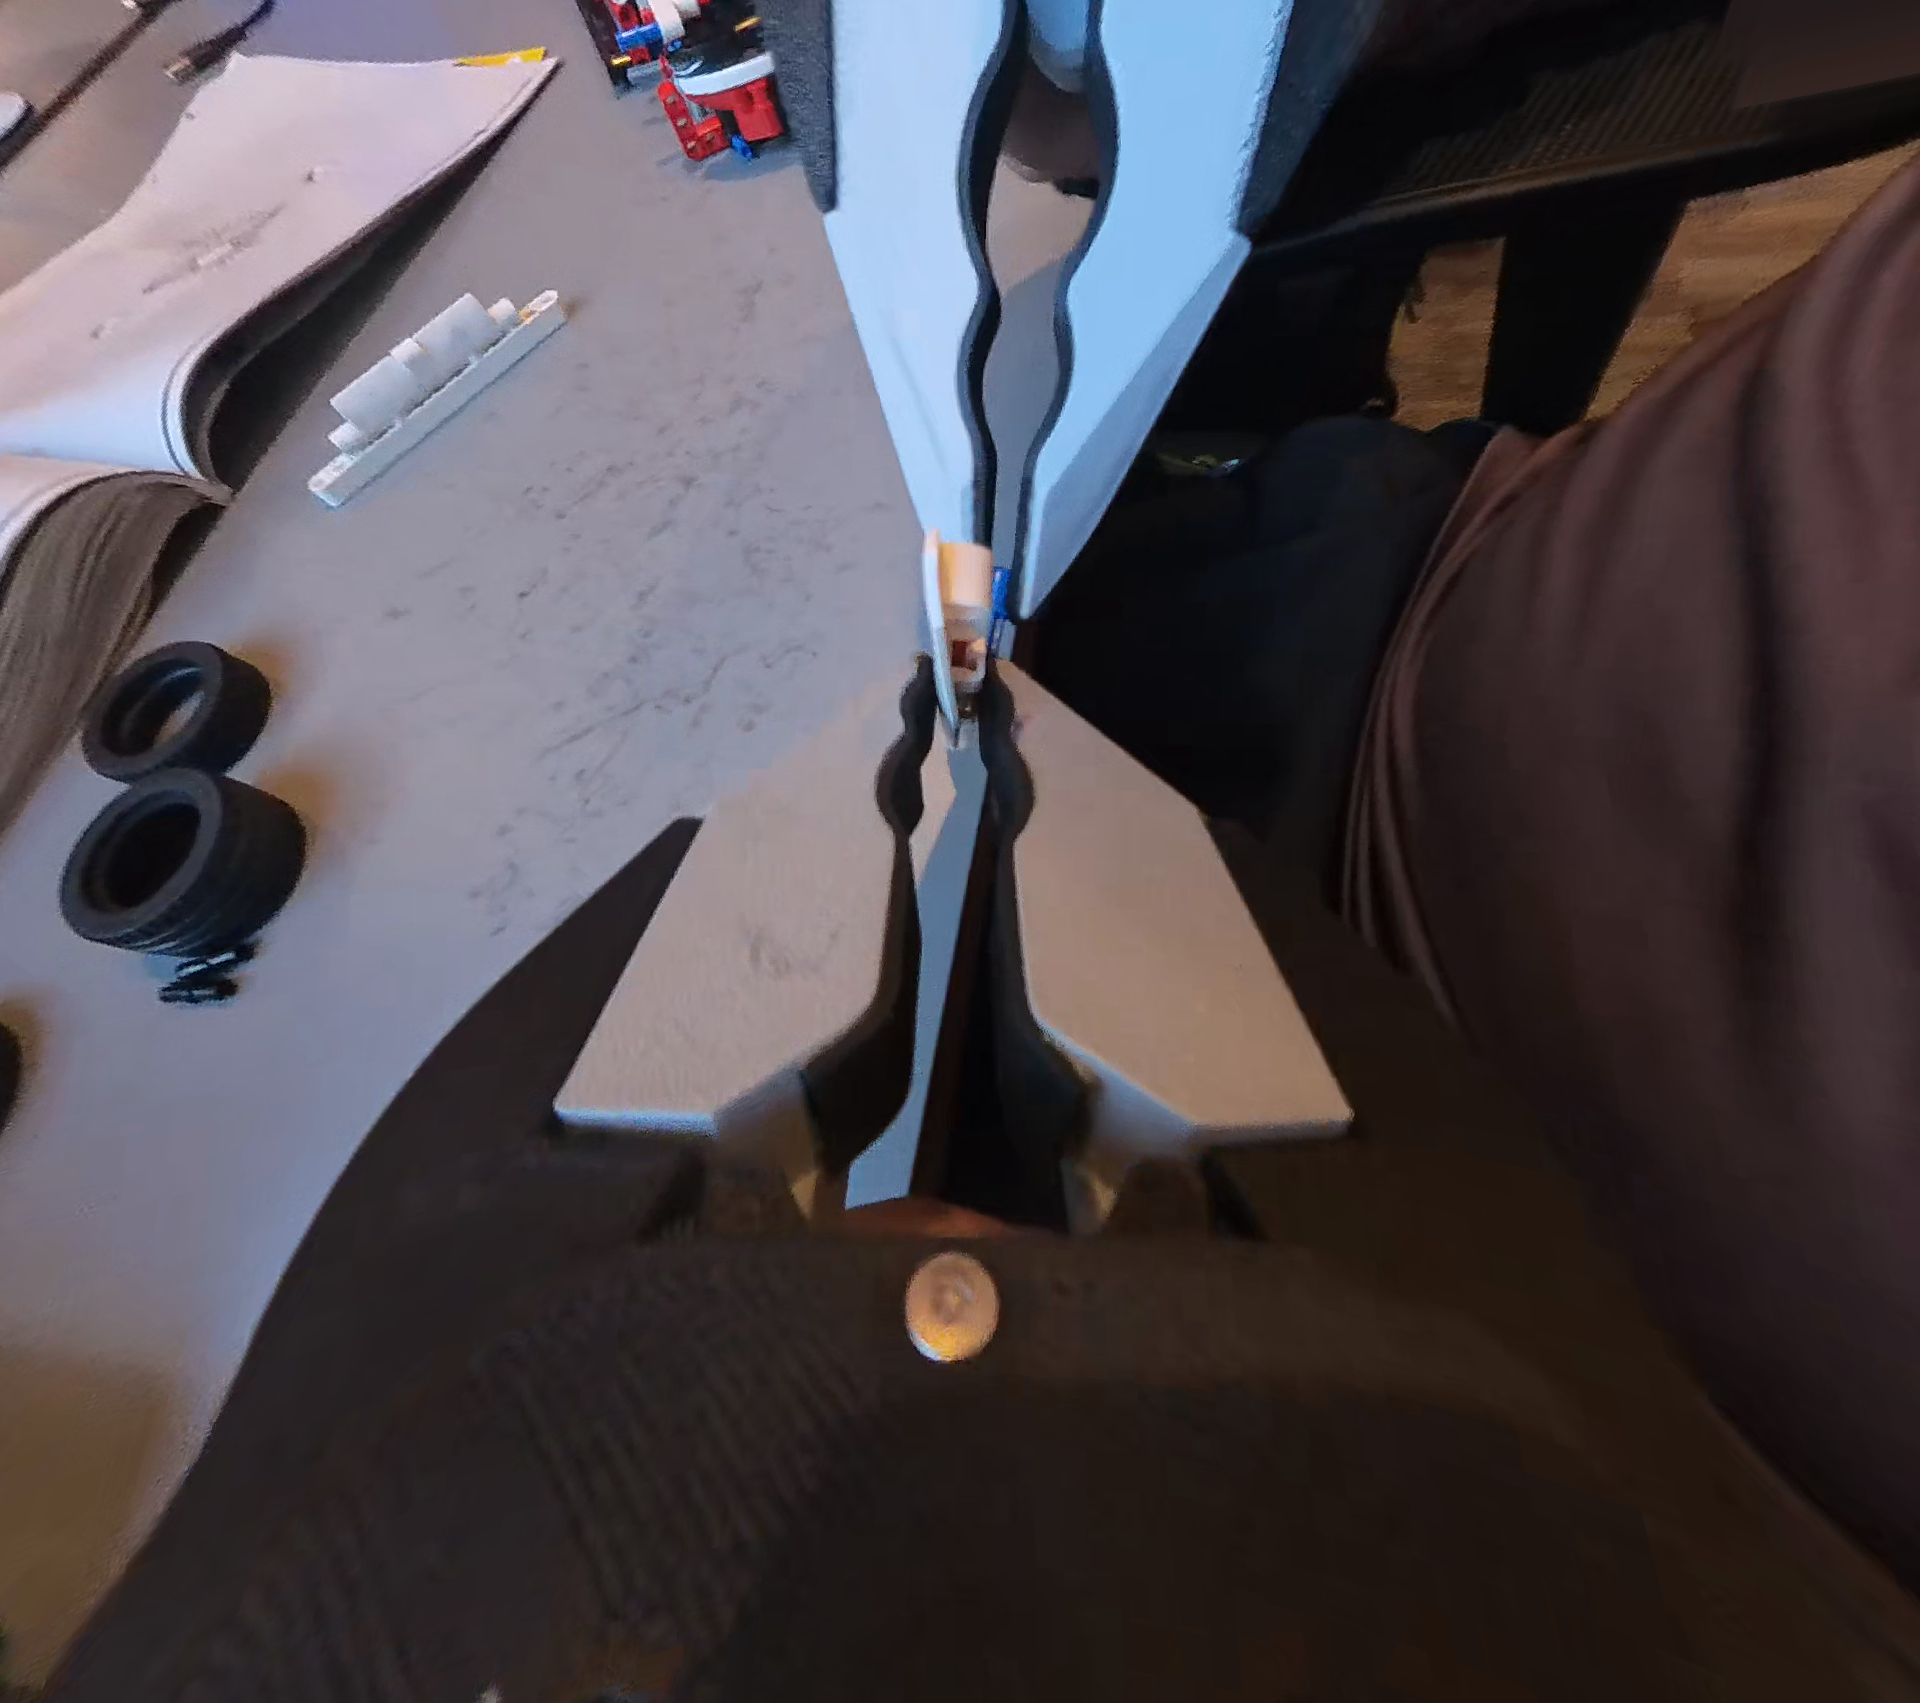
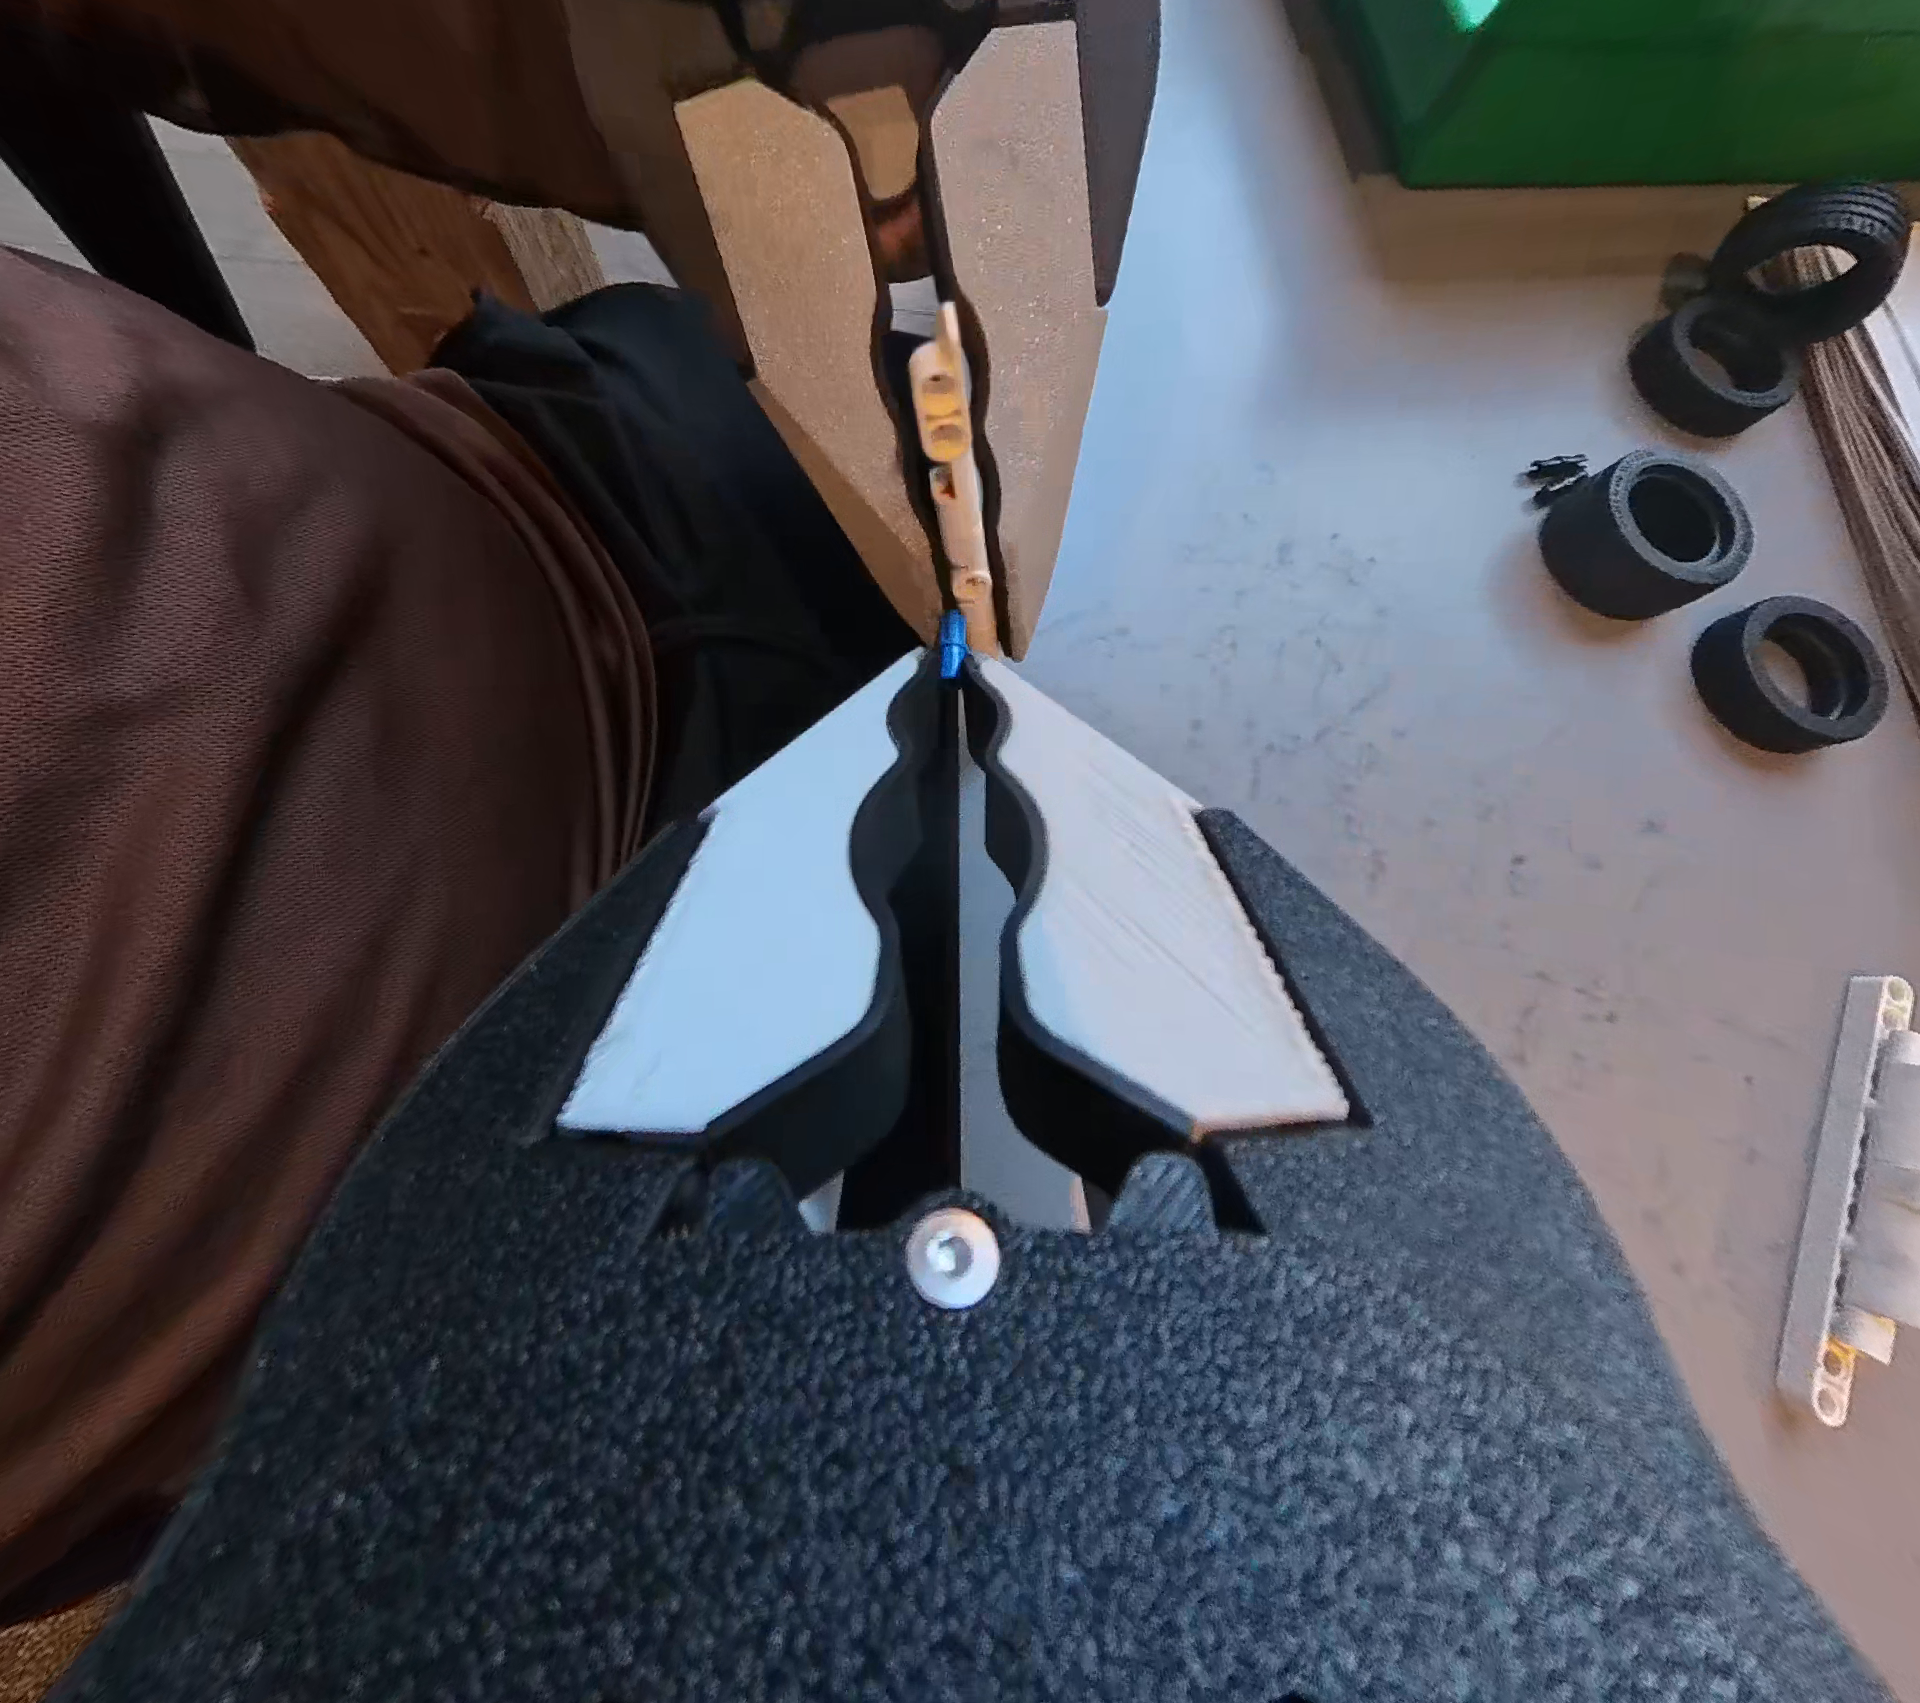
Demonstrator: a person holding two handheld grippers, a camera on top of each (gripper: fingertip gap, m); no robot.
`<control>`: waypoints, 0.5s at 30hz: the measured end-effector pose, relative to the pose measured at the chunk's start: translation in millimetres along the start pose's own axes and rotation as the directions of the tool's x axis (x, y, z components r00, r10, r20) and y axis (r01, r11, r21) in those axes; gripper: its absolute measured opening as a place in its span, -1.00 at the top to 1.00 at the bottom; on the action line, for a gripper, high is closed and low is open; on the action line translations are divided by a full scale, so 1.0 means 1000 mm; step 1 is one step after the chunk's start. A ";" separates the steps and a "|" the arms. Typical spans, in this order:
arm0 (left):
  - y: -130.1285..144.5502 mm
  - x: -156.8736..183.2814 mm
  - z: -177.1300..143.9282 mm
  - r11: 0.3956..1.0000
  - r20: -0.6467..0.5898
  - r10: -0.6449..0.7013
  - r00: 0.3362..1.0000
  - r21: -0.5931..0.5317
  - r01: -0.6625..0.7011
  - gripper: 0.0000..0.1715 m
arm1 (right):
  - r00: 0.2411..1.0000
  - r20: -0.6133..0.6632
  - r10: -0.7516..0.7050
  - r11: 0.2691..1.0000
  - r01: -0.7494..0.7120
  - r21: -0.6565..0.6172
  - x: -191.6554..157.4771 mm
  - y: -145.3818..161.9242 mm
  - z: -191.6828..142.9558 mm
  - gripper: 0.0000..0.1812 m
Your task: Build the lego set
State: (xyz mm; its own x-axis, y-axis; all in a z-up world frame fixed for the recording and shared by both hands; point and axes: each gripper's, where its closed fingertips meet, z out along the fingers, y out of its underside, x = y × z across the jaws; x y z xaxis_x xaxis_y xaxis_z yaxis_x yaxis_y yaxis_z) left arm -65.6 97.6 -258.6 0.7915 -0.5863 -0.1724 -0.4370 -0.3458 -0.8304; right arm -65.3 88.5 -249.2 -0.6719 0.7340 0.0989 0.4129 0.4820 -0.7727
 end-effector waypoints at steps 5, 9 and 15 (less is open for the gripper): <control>0.002 0.002 0.000 0.996 0.034 0.082 0.996 -0.035 -0.081 0.94 | 1.000 -0.016 -0.027 1.000 0.027 0.004 -0.001 -0.002 -0.002 0.96; 0.001 0.002 0.001 0.991 0.065 0.126 0.990 -0.048 -0.123 0.94 | 0.999 -0.027 -0.031 1.000 0.031 0.004 -0.001 -0.002 -0.004 0.96; 0.000 0.002 0.002 0.987 0.085 0.155 0.984 -0.060 -0.150 0.94 | 0.999 -0.032 -0.033 0.999 0.034 0.010 -0.001 -0.003 -0.005 0.96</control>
State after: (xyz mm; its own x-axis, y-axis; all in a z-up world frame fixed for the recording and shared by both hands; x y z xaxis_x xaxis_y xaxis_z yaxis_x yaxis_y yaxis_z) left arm -63.3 97.6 -260.2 0.7478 -0.5686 -0.3429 -0.5754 -0.2973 -0.7619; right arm -62.9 88.7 -244.3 -0.6653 0.7324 0.1445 0.3837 0.5015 -0.7754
